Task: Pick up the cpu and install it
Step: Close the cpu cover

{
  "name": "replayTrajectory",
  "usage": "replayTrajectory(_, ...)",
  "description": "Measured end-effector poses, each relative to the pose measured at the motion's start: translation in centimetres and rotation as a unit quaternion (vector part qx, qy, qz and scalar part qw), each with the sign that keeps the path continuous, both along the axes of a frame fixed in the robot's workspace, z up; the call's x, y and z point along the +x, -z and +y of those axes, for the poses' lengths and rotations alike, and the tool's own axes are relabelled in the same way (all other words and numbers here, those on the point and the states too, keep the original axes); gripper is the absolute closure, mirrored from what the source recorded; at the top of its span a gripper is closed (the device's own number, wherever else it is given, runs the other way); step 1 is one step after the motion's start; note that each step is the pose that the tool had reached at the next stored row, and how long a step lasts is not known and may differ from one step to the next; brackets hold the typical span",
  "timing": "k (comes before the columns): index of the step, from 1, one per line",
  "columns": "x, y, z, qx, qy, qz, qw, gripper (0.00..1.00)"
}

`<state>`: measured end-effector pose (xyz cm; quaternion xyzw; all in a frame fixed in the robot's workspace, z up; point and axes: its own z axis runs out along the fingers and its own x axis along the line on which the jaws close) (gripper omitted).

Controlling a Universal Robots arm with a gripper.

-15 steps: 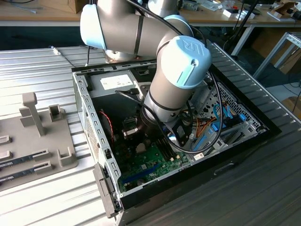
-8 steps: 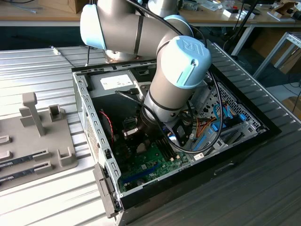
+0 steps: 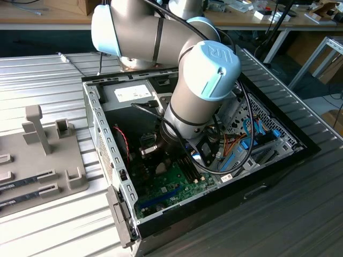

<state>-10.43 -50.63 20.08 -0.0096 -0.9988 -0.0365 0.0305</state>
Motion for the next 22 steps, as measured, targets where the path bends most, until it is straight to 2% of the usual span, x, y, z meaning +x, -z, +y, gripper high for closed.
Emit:
replayTrajectory(5, -0.03, -0.21, -0.01, -0.0004, -0.004, 0.0002, 0.99999, 0.55)
replayTrajectory(11, -0.03, -0.21, -0.02, -0.0004, -0.005, 0.0002, 0.99999, 0.55)
replayTrajectory(13, -0.03, -0.22, -0.02, -0.0005, -0.005, 0.0002, 0.99999, 0.58)
replayTrajectory(22, -0.03, -0.21, -0.04, -0.0004, -0.005, 0.0002, 0.99999, 0.58)
